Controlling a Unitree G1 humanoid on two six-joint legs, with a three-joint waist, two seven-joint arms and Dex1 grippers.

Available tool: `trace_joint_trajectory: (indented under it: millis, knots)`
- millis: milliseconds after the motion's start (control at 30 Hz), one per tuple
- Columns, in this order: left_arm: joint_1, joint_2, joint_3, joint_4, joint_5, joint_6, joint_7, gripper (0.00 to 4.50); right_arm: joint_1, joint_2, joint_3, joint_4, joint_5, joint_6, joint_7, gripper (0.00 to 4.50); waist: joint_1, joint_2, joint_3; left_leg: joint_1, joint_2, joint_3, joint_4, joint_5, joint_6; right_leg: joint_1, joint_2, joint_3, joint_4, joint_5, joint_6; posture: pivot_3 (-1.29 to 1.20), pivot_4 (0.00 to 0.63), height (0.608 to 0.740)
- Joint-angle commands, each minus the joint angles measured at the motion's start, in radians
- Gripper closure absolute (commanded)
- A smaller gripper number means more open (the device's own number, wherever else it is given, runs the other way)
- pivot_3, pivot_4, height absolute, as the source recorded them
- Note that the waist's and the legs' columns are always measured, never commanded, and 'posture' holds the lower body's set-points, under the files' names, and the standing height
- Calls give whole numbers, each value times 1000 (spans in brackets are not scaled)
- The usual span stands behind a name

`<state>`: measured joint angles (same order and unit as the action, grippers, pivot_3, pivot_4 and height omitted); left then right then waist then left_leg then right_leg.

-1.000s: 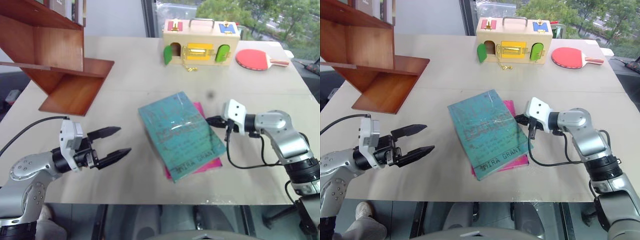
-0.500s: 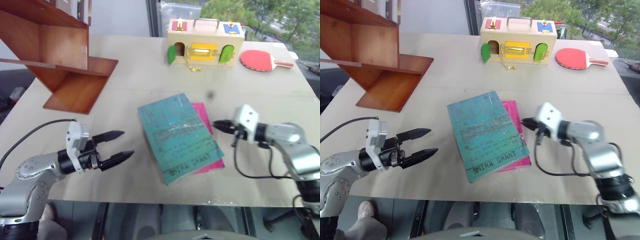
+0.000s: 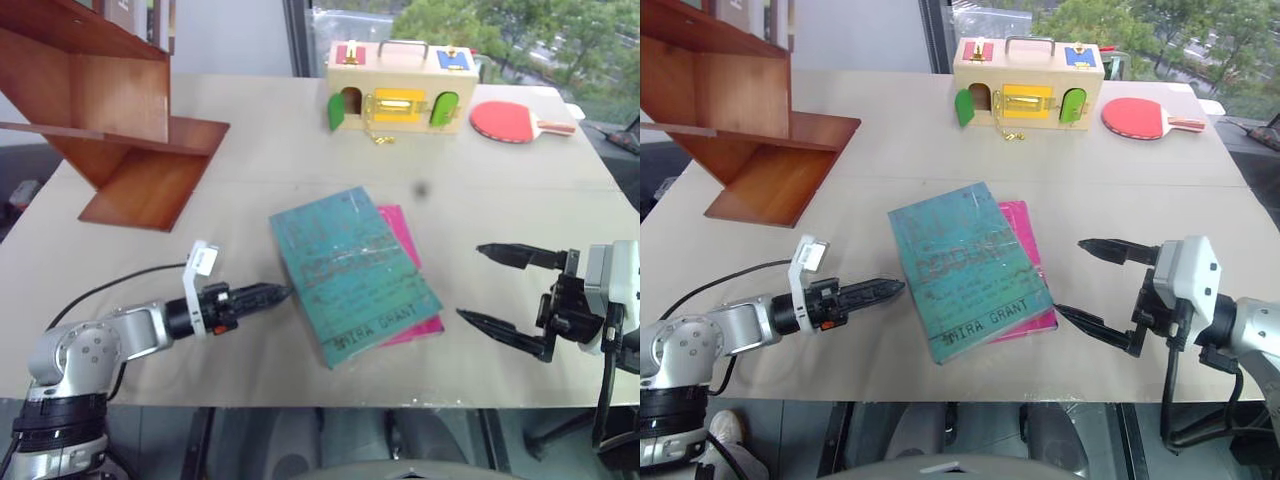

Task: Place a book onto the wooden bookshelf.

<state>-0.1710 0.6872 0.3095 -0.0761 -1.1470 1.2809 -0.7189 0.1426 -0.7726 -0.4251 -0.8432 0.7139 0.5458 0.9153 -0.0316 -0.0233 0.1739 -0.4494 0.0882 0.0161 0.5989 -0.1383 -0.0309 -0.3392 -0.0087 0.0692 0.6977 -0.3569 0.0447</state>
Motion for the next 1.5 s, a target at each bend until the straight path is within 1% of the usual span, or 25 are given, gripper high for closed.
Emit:
trace_joint_trajectory:
  millis: [33, 167, 300, 367, 400, 467, 500, 567, 600, 667, 767, 833, 900, 967, 1067, 1133, 1233, 1367, 1500]
  knots:
    - [-62, -110, 30, 79, -122, 128, 157, 0, 12, -15, -2, -76, 19, -5, -45, 81, 5, -1, 0, 0, 0, 0, 0, 0, 0, 0, 0, 0, 0, 0, 0, 0, 150, 740]
    - [-135, -229, 74, 174, -193, 157, 316, 0, 26, -24, 0, -88, 15, -7, -70, 81, 19, -3, -1, -1, 0, -2, 2, 0, 0, 1, 1, -2, 0, 0, 0, 0, 150, 740]
    - [-162, -326, 73, 214, -218, 160, 432, 0, 27, -29, 3, -90, 17, -11, -93, 81, 20, -2, -2, 0, 0, -2, 2, 0, 0, 2, 0, -2, 0, 0, 0, 0, 150, 740]
    - [-174, -351, 90, 244, -249, 172, 476, 547, 28, -33, 2, -86, 16, -13, -96, 0, 22, -2, -2, 0, -1, -3, 2, 0, 0, 3, 0, -3, 0, 0, 0, 0, 150, 740]
    - [-175, -354, 95, 248, -266, 180, 490, 927, 29, -35, 2, -84, 15, -16, -96, 0, 21, -2, -2, 0, -1, -3, 2, 0, 0, 4, 0, -3, 0, 0, 0, 0, 150, 740]
    - [-176, -355, 102, 254, -301, 191, 513, 1805, 31, -38, 5, -81, 12, -22, -96, 0, 20, -1, -3, 0, -1, -4, 2, 0, 0, 4, 0, -3, 0, 0, 0, 0, 150, 740]
    - [-176, -354, 105, 255, -316, 193, 525, 2343, 32, -39, 8, -78, 9, -25, -96, 0, 20, -1, -3, 1, -1, -4, 2, 0, 0, 4, 0, -3, 0, 0, 0, 0, 150, 740]
    - [-175, -346, 110, 260, -344, 194, 544, 3150, 29, -39, 18, -73, -1, -33, -96, 0, 20, -1, -3, 1, -1, -4, 2, 0, 0, 4, 0, -3, 0, 0, 0, 0, 150, 740]
    - [-172, -337, 114, 260, -360, 195, 550, 3744, 28, -37, 21, -70, -3, -36, -96, 0, 20, -1, -3, 0, -1, -4, 2, 0, 0, 4, 0, -3, -1, 0, 0, 0, 150, 740]
    - [-162, -300, 133, 250, -416, 194, 543, 4465, 20, -34, 36, -61, -13, -46, -94, 0, 19, -2, -3, 0, -1, -4, 2, 0, 0, 4, 0, -3, -1, 0, 0, 0, 150, 740]
    - [-150, -223, 159, 225, -466, 175, 530, 4465, 1, -30, 59, -44, -18, -62, -92, 0, 11, -2, -2, 1, -1, -4, 2, 0, 0, 3, 1, -3, -1, 0, 0, 0, 150, 740]
    - [-167, -160, 195, 252, -491, 140, 530, 4465, -22, -26, 87, -22, -26, -79, -87, 0, 11, -2, -2, 1, 0, -4, 2, 0, 0, 3, 1, -3, -1, 0, 0, 0, 150, 740]
    - [-188, -89, 226, 255, -471, 108, 491, 4465, -56, -18, 124, 8, -35, -96, -80, 0, 13, -3, -2, 1, 0, -4, 2, 0, 0, 3, 1, -3, -1, 0, 0, 0, 150, 740]
    - [-241, -20, 246, 247, -417, 51, 460, 4465, -111, -3, 175, 50, -47, -117, -74, 0, 16, -4, -1, 1, 0, -5, 2, 0, 0, 3, 1, -4, -1, 0, 0, 0, 150, 740]
    - [-320, 19, 250, 289, -484, 49, 503, 4465, -176, 25, 231, 105, -66, -147, -65, 0, 22, -5, 0, 0, -1, -5, 2, 0, 0, 3, 0, -5, -1, 0, 0, 0, 150, 740]
    - [-310, 16, 226, 282, -495, 69, 520, 4465, -202, 37, 263, 136, -89, -166, -56, 0, 23, -5, -1, -1, -3, -6, 2, 0, 0, 3, -2, -6, -2, 0, 0, 0, 150, 740]
    - [-256, -31, 194, 250, -469, 49, 566, 4465, -222, 50, 291, 161, -106, -187, -49, 0, 21, -4, -1, -1, -6, -4, 0, -1, 1, 3, -6, -5, -3, -2, 3, 0, 150, 740]
    - [-221, -114, 172, 220, -538, 10, 647, 4465, -230, 50, 296, 169, -113, -195, -45, 0, 24, -6, 0, -4, -6, -6, -1, 2, -4, 2, -5, -7, -3, -2, 3, 0, 150, 740]
    - [-196, -181, 110, 234, -571, 7, 695, 4465, -219, 40, 279, 171, -120, -202, -42, 0, 27, -6, 0, -3, -8, -7, 0, 1, -2, 3, -7, -8, -2, -2, 3, 0, 150, 740]
